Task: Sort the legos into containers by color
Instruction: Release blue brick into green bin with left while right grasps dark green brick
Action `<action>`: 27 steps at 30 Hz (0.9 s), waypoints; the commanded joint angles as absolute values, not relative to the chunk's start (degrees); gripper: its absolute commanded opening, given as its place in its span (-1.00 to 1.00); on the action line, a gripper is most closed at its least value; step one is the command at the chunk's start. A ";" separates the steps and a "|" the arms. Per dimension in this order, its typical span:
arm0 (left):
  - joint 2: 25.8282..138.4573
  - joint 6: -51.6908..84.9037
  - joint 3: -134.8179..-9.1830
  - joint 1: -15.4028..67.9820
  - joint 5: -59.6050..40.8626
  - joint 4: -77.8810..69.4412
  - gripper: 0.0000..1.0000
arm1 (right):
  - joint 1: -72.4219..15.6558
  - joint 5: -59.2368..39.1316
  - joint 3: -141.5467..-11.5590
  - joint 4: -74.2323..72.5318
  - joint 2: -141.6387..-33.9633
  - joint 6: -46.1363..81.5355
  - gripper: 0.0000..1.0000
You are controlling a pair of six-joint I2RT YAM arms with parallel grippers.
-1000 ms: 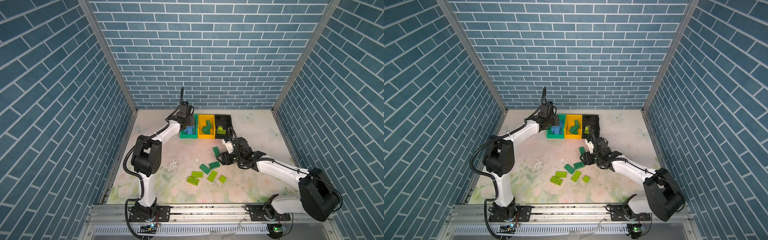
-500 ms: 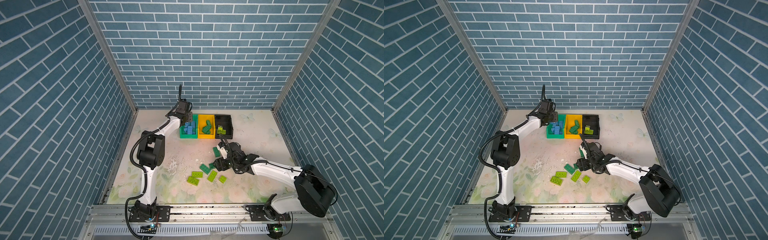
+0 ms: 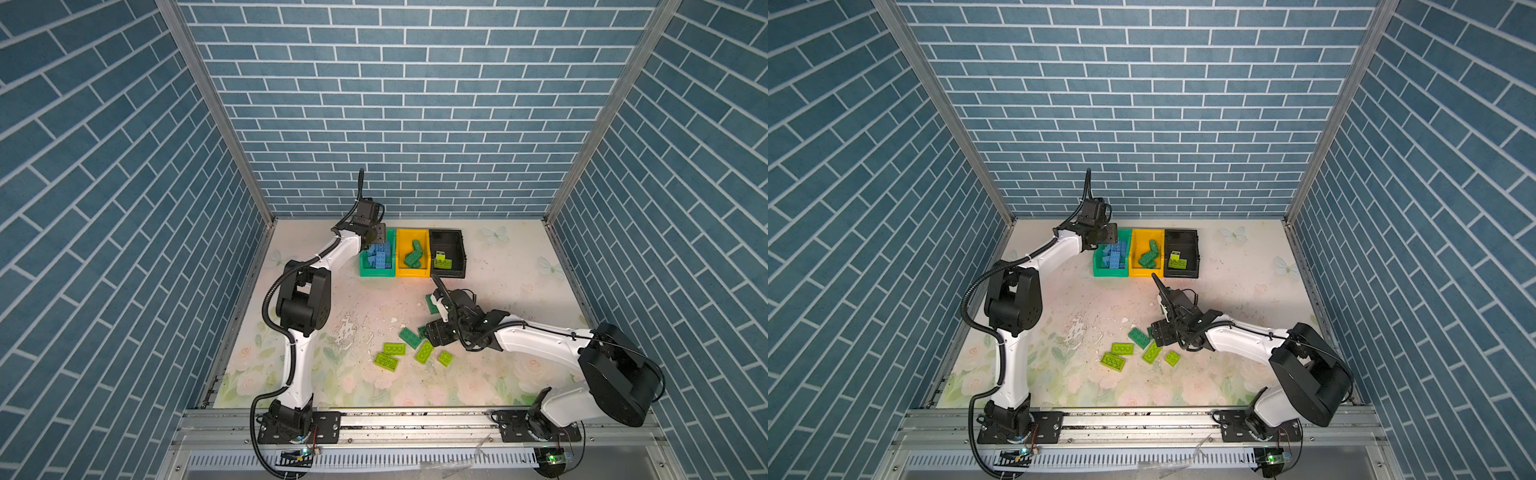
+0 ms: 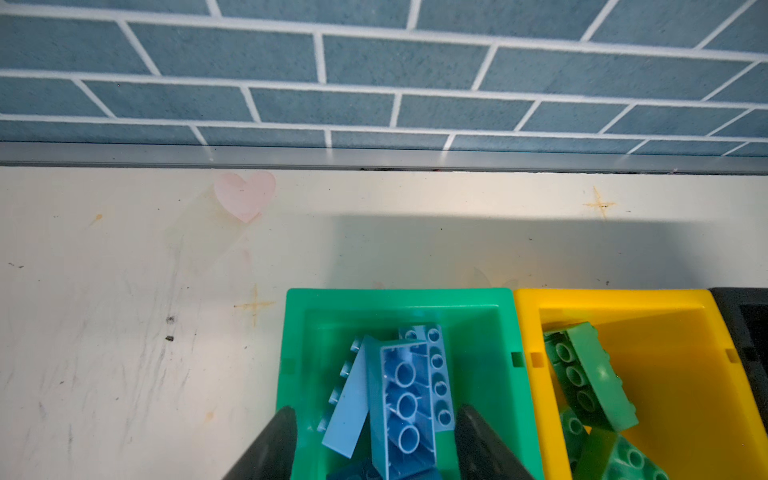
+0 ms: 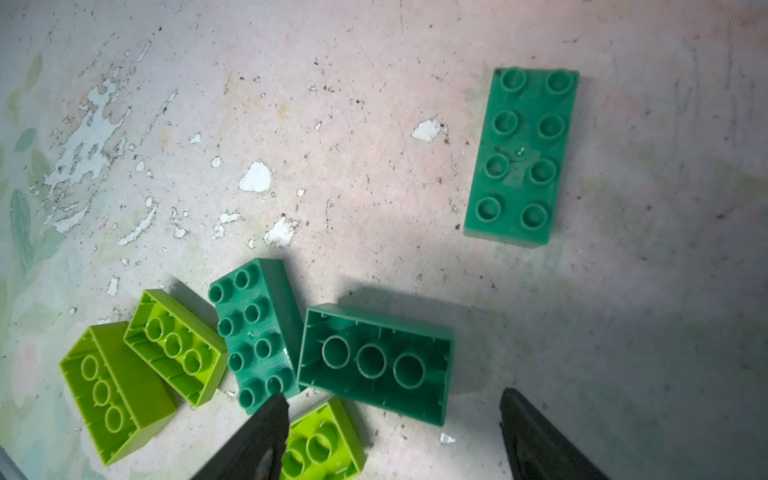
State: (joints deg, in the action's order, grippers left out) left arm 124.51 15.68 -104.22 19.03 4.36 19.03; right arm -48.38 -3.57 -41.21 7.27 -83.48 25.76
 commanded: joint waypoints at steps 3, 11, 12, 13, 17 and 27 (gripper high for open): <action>120.50 16.24 -102.44 18.99 2.45 18.21 0.31 | -48.69 -2.00 -41.68 6.37 -84.12 28.09 0.62; 114.71 17.45 -96.08 21.47 0.88 15.84 0.32 | -49.22 -1.33 -43.25 6.29 -86.07 29.07 0.61; 114.10 17.80 -95.25 21.80 0.67 15.82 0.32 | -49.23 -1.37 -43.39 6.31 -86.45 29.09 0.61; 113.43 18.22 -94.37 22.14 0.36 15.75 0.32 | -49.44 -1.32 -43.82 6.55 -86.85 29.16 0.60; 110.25 18.90 -89.81 23.87 0.10 13.72 0.32 | -50.09 -0.79 -44.91 6.49 -88.03 29.22 0.60; 106.19 19.91 -83.52 24.84 -0.78 12.45 0.33 | -52.02 1.00 -48.07 7.52 -92.29 30.17 0.60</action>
